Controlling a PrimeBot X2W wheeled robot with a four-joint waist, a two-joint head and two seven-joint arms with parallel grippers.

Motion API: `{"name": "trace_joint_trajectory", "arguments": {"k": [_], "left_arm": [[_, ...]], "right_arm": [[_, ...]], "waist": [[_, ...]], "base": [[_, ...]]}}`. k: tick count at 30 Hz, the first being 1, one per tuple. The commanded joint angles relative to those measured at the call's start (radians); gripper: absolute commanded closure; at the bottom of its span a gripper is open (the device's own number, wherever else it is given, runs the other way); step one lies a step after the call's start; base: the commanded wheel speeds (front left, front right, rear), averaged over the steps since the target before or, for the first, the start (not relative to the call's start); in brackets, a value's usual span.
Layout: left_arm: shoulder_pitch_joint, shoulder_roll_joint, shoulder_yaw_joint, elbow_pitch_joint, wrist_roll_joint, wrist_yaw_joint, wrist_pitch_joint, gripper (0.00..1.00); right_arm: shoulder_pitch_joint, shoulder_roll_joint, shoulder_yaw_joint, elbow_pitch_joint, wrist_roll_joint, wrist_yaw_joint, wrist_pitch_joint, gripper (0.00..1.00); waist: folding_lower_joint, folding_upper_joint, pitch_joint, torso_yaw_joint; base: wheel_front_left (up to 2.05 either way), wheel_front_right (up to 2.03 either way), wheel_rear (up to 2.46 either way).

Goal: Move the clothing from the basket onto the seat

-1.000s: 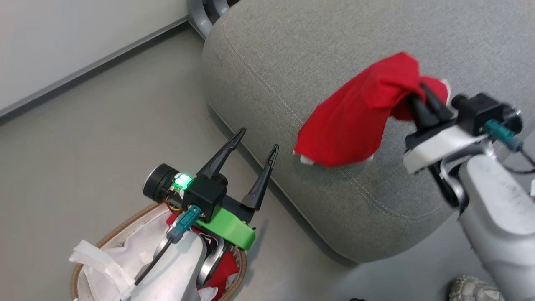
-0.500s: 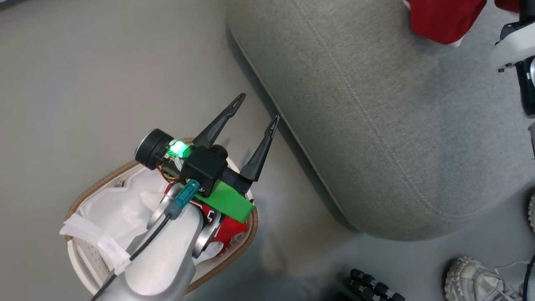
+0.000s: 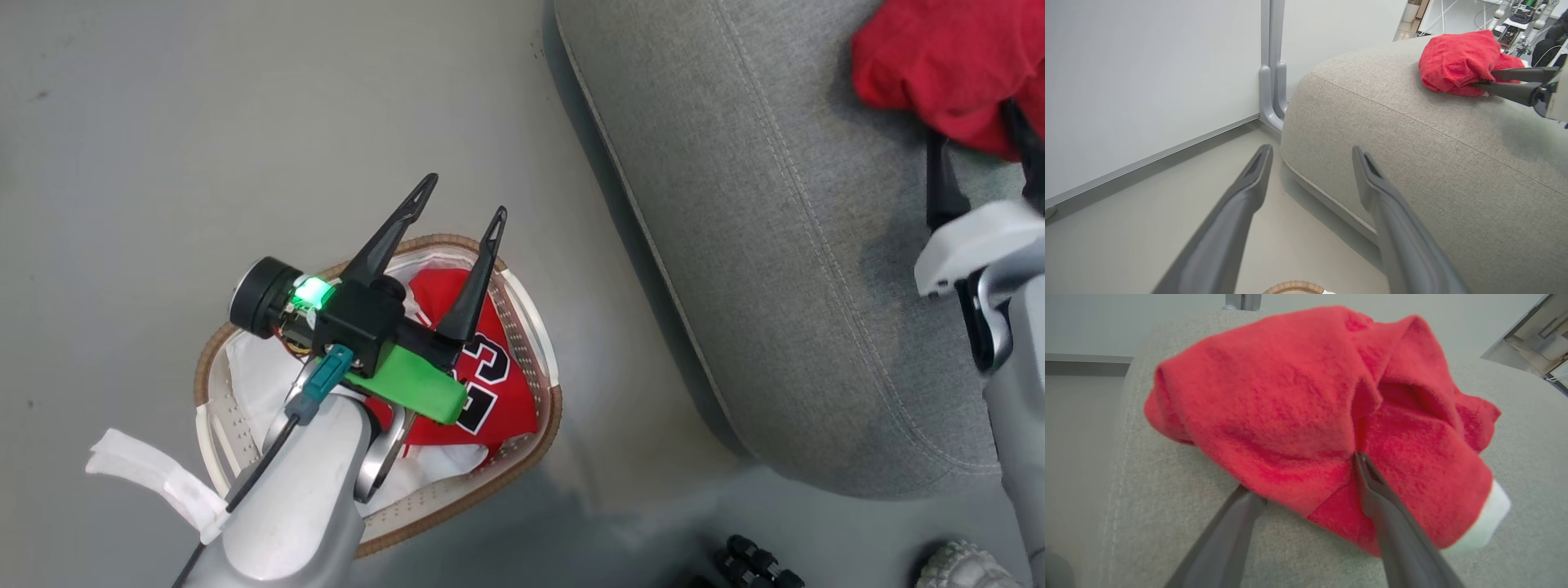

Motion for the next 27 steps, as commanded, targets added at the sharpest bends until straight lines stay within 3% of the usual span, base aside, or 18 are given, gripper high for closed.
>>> {"name": "trace_joint_trajectory", "arguments": {"k": [1, 6, 14, 21, 27], "left_arm": [[0.024, -0.006, 0.019, 0.003, -0.001, -0.002, -0.001, 0.0], [0.083, -0.023, 0.087, 0.012, -0.001, -0.002, -0.001, 0.0], [0.209, -0.052, 0.23, 0.028, 0.015, 0.0, -0.001, 0.0], [0.296, -0.075, 0.37, 0.062, 0.043, 0.02, -0.001, 0.0], [0.355, -0.081, 0.467, 0.072, 0.05, 0.028, -0.001, 0.0]], "right_arm": [[0.055, -0.002, -0.006, -0.023, 0.004, -0.001, -0.002, 0.0], [0.194, -0.001, 0.031, -0.103, 0.01, -0.001, -0.002, 0.0], [0.314, 0.077, 0.119, -0.256, 0.1, -0.001, -0.002, 0.0], [0.367, 0.153, 0.145, -0.305, 0.125, -0.001, -0.002, 0.0], [0.411, 0.176, 0.144, -0.317, 0.12, -0.001, -0.002, 0.0]], "waist": [[-0.0002, -0.0001, -0.067, 0.007], [-0.0002, -0.0001, -0.156, 0.024], [-0.0002, -0.0001, -0.294, 0.089], [-0.0002, -0.0001, -0.383, 0.185], [-0.0002, -0.0001, -0.437, 0.249]], "base": [[0.0, 0.0, 0.0], [0.0, 0.0, 0.0], [0.0, 0.0, 0.0], [0.0, 0.0, 0.0], [0.0, 0.0, 0.0]]}}
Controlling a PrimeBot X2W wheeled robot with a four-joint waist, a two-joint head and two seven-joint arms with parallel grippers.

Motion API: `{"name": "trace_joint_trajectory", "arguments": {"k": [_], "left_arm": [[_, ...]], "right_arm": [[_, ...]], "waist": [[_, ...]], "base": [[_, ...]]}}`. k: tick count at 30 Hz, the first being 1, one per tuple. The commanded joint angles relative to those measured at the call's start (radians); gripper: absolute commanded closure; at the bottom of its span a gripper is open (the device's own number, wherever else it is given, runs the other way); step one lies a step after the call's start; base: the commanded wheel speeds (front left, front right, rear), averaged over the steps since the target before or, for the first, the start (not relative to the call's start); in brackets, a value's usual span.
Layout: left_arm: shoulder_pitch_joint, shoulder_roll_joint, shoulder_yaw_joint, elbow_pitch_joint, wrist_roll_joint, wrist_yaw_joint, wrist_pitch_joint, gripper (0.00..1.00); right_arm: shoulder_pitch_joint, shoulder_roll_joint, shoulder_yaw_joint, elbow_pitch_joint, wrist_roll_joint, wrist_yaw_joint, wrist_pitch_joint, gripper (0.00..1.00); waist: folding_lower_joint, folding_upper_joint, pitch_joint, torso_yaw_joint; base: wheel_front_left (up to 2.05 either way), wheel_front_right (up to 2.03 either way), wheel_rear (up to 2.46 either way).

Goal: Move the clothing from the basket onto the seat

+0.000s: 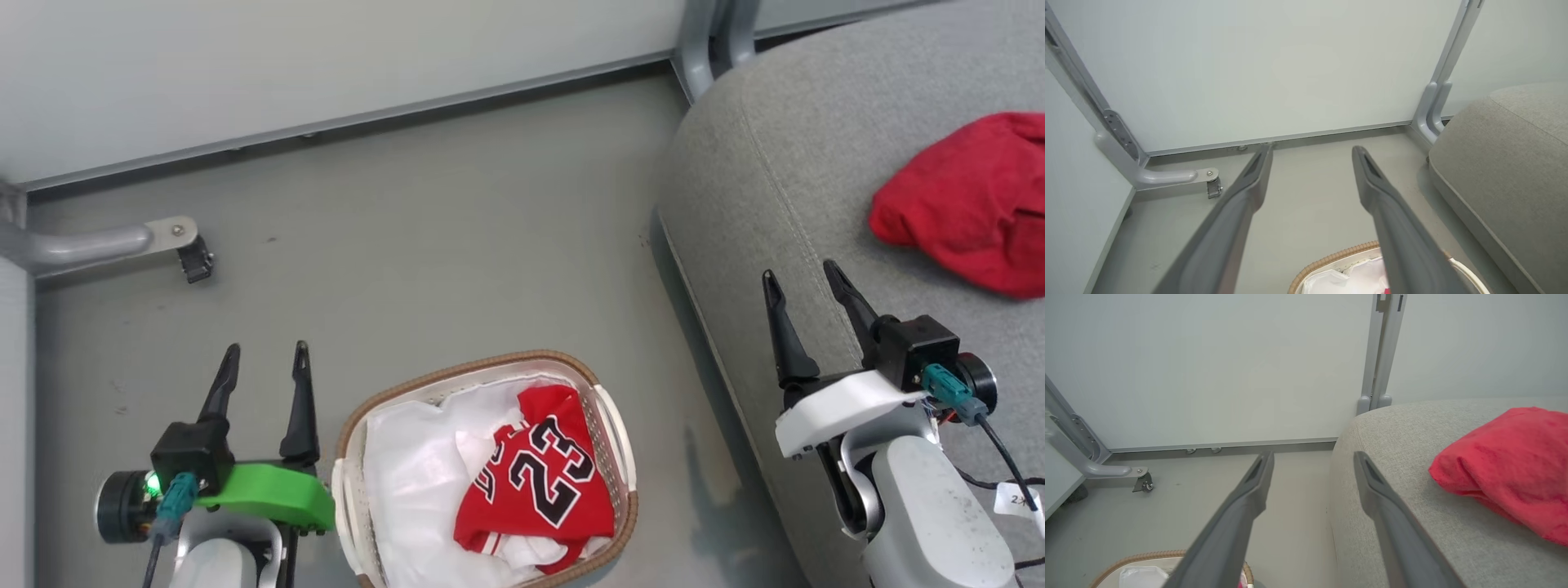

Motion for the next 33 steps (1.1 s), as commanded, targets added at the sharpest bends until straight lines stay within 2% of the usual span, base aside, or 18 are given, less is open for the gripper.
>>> {"name": "trace_joint_trajectory", "arguments": {"k": [1, 8, 19, 26, 33], "left_arm": [[0.029, -0.001, 0.018, 0.003, 0.004, 0.006, -0.001, 0.0], [0.103, -0.005, 0.08, 0.02, -0.003, 0.001, -0.001, 0.0], [0.178, -0.005, 0.06, 0.037, -0.067, 0.01, -0.001, 0.0], [0.111, -0.004, -0.045, 0.106, -0.094, -0.002, -0.001, 0.0], [-0.043, -0.004, -0.22, 0.246, -0.156, -0.01, -0.001, 0.0]], "right_arm": [[0.031, 0.004, -0.005, -0.003, -0.004, -0.001, -0.002, 0.0], [0.11, 0.026, -0.027, -0.008, -0.009, -0.001, -0.002, 0.0], [0.183, 0.041, -0.044, 0.014, -0.002, -0.001, -0.002, 0.0], [0.118, 0.039, -0.012, -0.019, 0.002, -0.001, -0.002, 0.0], [-0.001, 0.015, 0.032, -0.081, 0.024, -0.001, -0.002, 0.0]], "waist": [[0.0, 0.0, -0.079, 0.078], [0.0, 0.0, -0.14, 0.108], [0.0, 0.0, -0.178, 0.107], [0.0, 0.0, -0.097, 0.073], [0.0, 0.0, 0.076, 0.002]], "base": [[0.0, 0.0, 0.0], [0.0, 0.0, 0.0], [0.0, 0.0, 0.0], [0.0, 0.0, 0.0], [0.0, 0.0, 0.0]]}}
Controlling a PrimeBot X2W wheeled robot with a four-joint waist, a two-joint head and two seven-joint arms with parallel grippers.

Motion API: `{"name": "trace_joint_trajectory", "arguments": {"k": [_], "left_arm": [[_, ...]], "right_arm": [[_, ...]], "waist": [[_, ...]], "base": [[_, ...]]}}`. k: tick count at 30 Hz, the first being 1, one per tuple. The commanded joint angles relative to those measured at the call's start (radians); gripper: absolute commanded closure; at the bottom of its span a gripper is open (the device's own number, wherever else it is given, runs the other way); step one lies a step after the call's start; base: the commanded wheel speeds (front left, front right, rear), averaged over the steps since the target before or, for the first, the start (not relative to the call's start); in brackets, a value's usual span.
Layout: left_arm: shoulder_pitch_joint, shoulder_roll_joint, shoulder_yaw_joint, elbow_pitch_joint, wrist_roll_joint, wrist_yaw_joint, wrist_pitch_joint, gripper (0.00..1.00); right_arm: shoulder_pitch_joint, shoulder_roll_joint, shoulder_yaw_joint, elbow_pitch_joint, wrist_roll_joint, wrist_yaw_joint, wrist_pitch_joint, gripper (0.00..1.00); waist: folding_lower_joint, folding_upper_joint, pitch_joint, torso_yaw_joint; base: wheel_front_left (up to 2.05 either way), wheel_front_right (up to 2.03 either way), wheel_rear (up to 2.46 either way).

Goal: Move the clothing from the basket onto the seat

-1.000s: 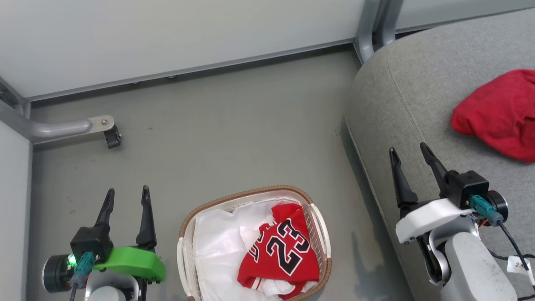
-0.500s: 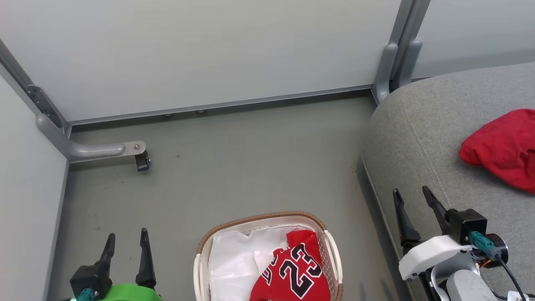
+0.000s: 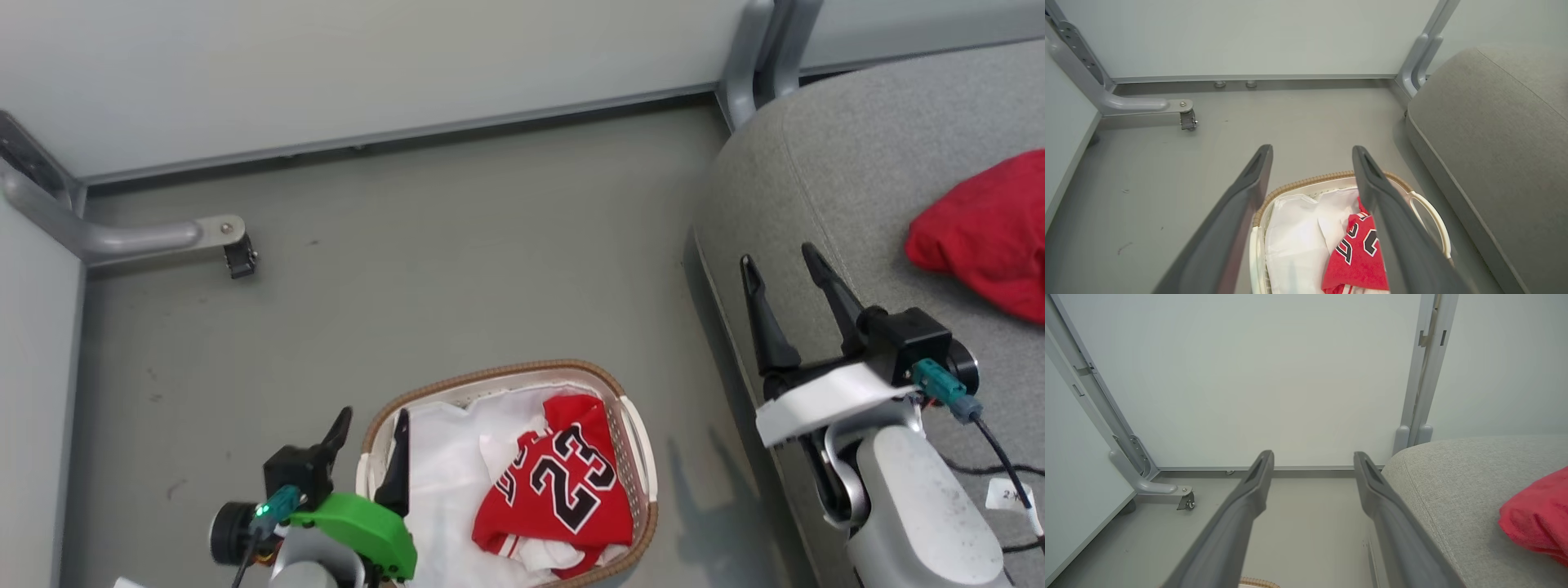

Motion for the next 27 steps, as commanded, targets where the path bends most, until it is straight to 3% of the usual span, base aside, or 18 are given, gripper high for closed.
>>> {"name": "trace_joint_trajectory", "arguments": {"k": [1, 12, 19, 27], "left_arm": [[-0.055, 0.003, -0.032, 0.024, -0.007, -0.003, 0.0, 0.0], [-0.343, 0.005, -0.236, 0.275, -0.073, -0.014, 0.0, 0.0], [-0.486, 0.005, -0.353, 0.402, -0.096, -0.018, -0.001, 0.0], [-0.611, 0.006, -0.554, 0.508, -0.179, -0.018, 0.003, 0.0]], "right_arm": [[-0.033, -0.011, 0.001, -0.016, 0.009, -0.001, -0.002, 0.0], [-0.209, -0.012, 0.014, -0.122, 0.019, -0.001, -0.002, 0.0], [-0.273, 0.001, 0.024, -0.181, 0.015, -0.001, -0.002, 0.0], [-0.317, 0.012, 0.034, -0.227, 0.01, -0.001, -0.002, 0.0]], "waist": [[0.0001, 0.0, 0.146, -0.078], [0.0001, 0.0, 0.429, -0.189], [0.0001, 0.0, 0.55, -0.24], [0.0001, 0.0, 0.644, -0.287]], "base": [[0.0, 0.0, 0.0], [0.0, 0.0, 0.0], [0.0, 0.0, 0.0], [0.0, 0.0, 0.0]]}}
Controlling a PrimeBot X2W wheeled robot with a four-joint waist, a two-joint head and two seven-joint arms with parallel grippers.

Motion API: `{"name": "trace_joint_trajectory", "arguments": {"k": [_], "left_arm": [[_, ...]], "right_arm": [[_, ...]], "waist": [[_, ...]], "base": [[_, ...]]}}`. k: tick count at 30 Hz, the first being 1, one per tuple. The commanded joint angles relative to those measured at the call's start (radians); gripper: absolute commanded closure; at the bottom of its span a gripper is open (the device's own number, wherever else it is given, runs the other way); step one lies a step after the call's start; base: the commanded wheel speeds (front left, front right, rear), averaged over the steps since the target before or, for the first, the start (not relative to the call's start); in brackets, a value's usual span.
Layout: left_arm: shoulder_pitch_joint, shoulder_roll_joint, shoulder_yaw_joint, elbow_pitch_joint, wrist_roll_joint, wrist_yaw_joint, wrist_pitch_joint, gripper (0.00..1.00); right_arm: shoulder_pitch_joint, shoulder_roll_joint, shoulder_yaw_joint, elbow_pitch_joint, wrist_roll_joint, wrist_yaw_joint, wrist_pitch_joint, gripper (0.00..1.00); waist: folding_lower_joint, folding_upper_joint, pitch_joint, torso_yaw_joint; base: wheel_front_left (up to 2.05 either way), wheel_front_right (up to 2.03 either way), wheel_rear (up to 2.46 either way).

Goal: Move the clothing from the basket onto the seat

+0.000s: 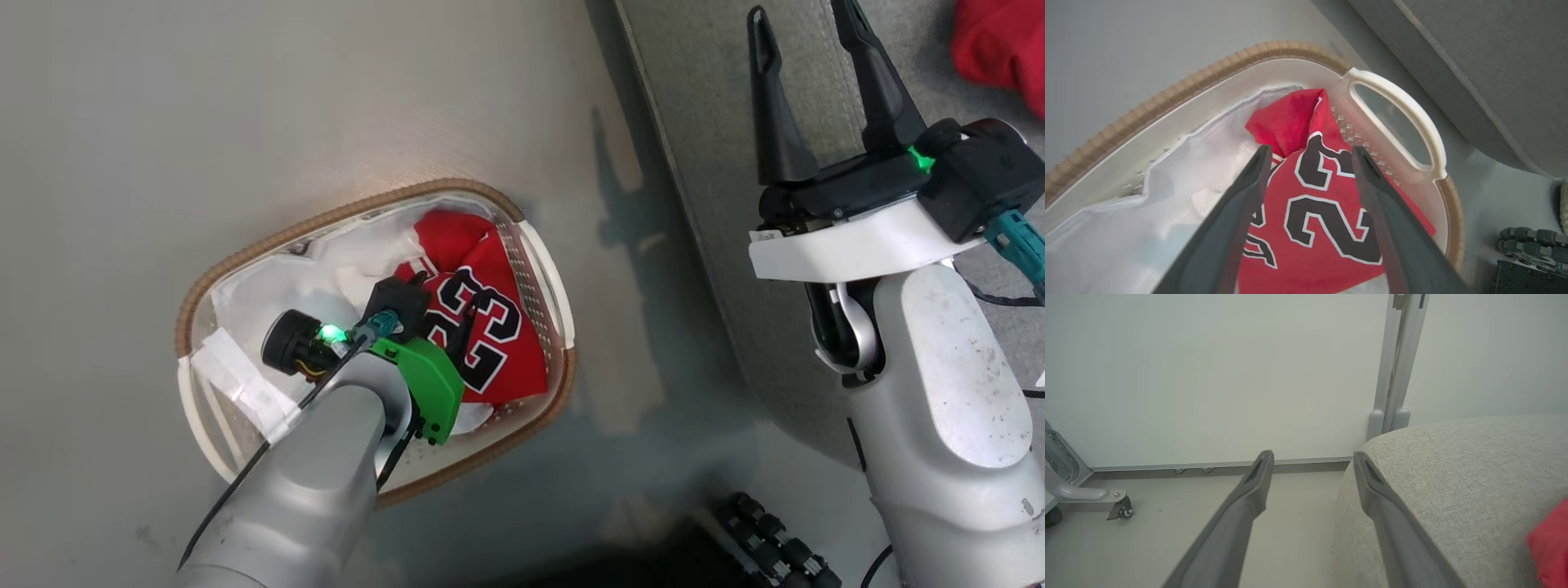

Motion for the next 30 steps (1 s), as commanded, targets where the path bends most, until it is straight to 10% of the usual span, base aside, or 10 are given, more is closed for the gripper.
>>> {"name": "trace_joint_trajectory", "arguments": {"k": [1, 14, 15, 16, 17, 30], "left_arm": [[-0.031, 0.009, -0.023, 0.009, -0.014, -0.003, 0.003, 0.0], [-0.153, 0.045, -0.223, 0.112, -0.115, -0.003, 0.028, 0.0], [-0.15, 0.046, -0.234, 0.116, -0.125, -0.003, 0.026, 0.14], [-0.147, 0.047, -0.248, 0.111, -0.124, -0.003, 0.022, 0.88], [-0.145, 0.047, -0.253, 0.112, -0.137, -0.003, 0.018, 1.0], [-0.052, 0.052, -0.175, -0.042, -0.158, 0.004, -0.002, 1.0]], "right_arm": [[-0.014, 0.004, -0.001, -0.011, -0.006, -0.001, -0.002, 0.0], [-0.025, 0.011, 0.022, -0.017, -0.02, -0.001, -0.002, 0.0], [-0.024, 0.012, 0.023, -0.014, -0.021, -0.001, -0.002, 0.0], [-0.024, 0.012, 0.022, -0.012, -0.022, -0.001, -0.002, 0.0], [-0.023, 0.012, 0.02, -0.011, -0.022, -0.001, -0.002, 0.0], [0.042, -0.015, 0.001, 0.081, -0.02, -0.001, -0.002, 0.0]], "waist": [[-0.0001, -0.0001, 0.097, -0.079], [-0.0001, -0.0001, 0.149, -0.098], [-0.0001, -0.0001, 0.144, -0.096], [-0.0001, -0.0001, 0.139, -0.094], [-0.0001, -0.0001, 0.132, -0.09], [-0.0001, -0.0001, -0.064, 0.018]], "base": [[0.0, 0.0, 0.0], [0.0, 0.0, 0.0], [0.0, 0.0, 0.0], [0.0, 0.0, 0.0], [0.0, 0.0, 0.0], [0.0, 0.0, 0.0]]}}
